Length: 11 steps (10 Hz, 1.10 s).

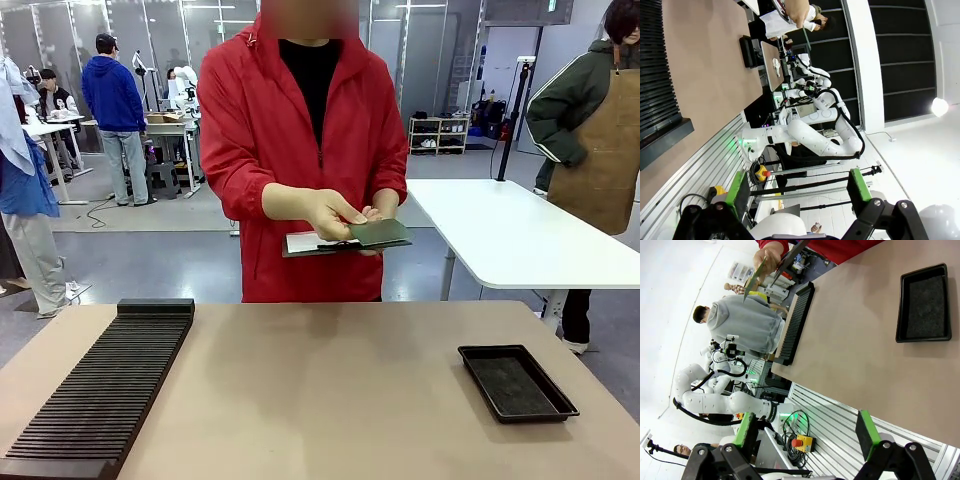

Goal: Inspect the PCB.
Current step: Pick up the Blank PCB that the human is holding.

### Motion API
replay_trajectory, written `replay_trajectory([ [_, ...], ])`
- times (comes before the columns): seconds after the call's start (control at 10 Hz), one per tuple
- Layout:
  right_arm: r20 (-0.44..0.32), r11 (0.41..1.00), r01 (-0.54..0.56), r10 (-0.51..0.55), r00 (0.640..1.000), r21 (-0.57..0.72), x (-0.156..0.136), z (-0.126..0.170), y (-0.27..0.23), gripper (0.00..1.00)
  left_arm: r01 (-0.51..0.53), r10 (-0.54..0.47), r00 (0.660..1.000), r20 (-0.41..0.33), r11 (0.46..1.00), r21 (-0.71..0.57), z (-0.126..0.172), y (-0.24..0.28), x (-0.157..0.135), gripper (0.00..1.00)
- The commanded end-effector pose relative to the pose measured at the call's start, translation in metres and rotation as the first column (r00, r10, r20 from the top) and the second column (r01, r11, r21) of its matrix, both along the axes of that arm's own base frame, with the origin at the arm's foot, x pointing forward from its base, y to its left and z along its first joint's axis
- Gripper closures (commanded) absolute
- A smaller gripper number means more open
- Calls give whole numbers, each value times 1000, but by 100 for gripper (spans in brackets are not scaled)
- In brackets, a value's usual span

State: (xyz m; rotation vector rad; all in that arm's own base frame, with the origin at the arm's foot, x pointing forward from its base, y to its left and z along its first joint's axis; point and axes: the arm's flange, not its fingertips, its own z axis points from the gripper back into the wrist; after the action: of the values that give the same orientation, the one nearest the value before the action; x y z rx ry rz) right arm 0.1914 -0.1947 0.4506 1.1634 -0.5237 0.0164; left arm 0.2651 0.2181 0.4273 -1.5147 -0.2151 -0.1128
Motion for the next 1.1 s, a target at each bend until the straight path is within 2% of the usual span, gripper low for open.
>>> replay_trajectory([
  [0.0, 22, 1000, -5, 4, 1000, 5, -1, 1, 1, 0, 4, -3, 1000, -21, 1000, 15, 6, 0, -1, 0],
  [0.1, 0, 1000, 0, 0, 1000, 0, 0, 0, 0, 0, 4, -3, 1000, -21, 1000, 15, 6, 0, -1, 0],
  [0.2, 25, 996, -70, 69, 997, 58, 7, 21, 15, 0, 4, -3, 1000, -21, 1000, 15, 6, 0, -1, 0],
  [0.3, -7, 993, -86, 87, 996, 85, 17, 40, 32, 0, 4, -3, 1000, -21, 1000, 15, 6, 0, -1, 0],
  [0.5, -138, 991, -106, 117, 983, 83, 45, 60, 66, 0, 4, -3, 1000, -21, 1000, 15, 6, 0, -1, 0],
  [1.0, -294, 974, -94, 152, 944, 204, 99, 82, 159, 0, 4, -3, 1000, -21, 1000, 15, 6, 0, -1, 0],
])
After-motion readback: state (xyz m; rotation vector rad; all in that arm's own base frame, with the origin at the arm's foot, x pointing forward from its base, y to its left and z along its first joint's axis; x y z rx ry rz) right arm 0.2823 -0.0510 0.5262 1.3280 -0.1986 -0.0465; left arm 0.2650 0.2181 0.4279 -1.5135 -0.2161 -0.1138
